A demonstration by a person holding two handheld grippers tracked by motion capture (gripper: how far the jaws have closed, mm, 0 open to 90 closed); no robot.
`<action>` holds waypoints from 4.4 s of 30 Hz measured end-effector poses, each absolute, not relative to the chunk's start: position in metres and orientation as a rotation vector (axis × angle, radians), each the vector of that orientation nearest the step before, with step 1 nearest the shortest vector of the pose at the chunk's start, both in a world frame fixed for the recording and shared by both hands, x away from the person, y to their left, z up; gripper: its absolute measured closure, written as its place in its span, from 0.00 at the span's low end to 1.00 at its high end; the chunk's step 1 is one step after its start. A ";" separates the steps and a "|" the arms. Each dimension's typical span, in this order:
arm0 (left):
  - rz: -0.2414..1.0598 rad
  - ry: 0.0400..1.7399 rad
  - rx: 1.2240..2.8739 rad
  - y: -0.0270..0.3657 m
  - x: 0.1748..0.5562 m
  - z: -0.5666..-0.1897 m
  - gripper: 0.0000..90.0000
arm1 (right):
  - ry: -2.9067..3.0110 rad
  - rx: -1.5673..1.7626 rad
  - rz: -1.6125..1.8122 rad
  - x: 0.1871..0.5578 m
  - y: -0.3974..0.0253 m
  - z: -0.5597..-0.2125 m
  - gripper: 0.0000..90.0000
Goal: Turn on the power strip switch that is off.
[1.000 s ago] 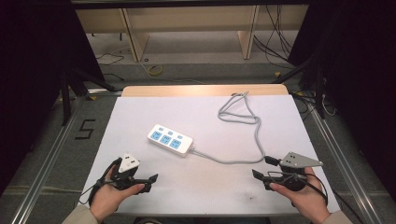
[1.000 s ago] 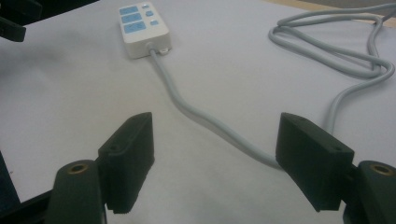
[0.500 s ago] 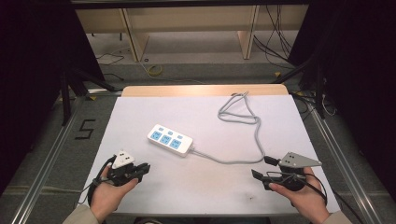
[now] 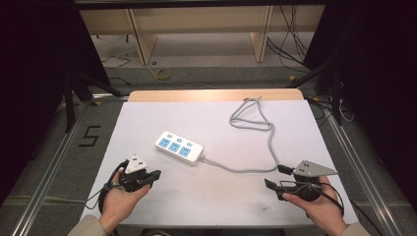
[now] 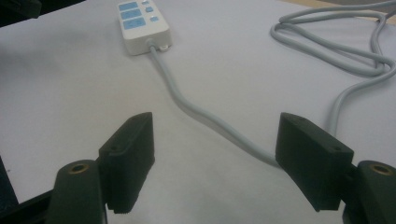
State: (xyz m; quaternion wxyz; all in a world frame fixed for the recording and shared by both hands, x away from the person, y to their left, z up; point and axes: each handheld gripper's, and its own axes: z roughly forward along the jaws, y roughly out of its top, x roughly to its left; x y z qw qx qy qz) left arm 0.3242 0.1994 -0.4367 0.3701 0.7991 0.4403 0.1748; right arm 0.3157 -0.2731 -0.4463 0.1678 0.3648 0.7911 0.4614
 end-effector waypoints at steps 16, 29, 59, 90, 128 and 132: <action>0.464 1.151 2.059 0.191 0.348 -0.436 1.00 | 2.256 1.041 1.312 0.316 -0.272 -0.447 0.32; 0.451 1.182 2.041 0.191 0.359 -0.436 1.00 | 2.258 1.039 1.312 0.316 -0.271 -0.447 0.32; 0.444 1.203 2.027 0.185 0.381 -0.430 1.00 | 2.256 1.042 1.306 0.316 -0.271 -0.447 0.32; 0.457 1.216 2.034 0.176 0.406 -0.423 1.00 | 2.257 1.044 1.306 0.316 -0.271 -0.447 0.32; 0.464 1.256 2.054 0.168 0.432 -0.424 1.00 | 2.264 1.041 1.308 0.316 -0.271 -0.448 0.32; 0.462 1.251 2.058 0.167 0.434 -0.423 1.00 | 2.264 1.040 1.308 0.316 -0.271 -0.448 0.32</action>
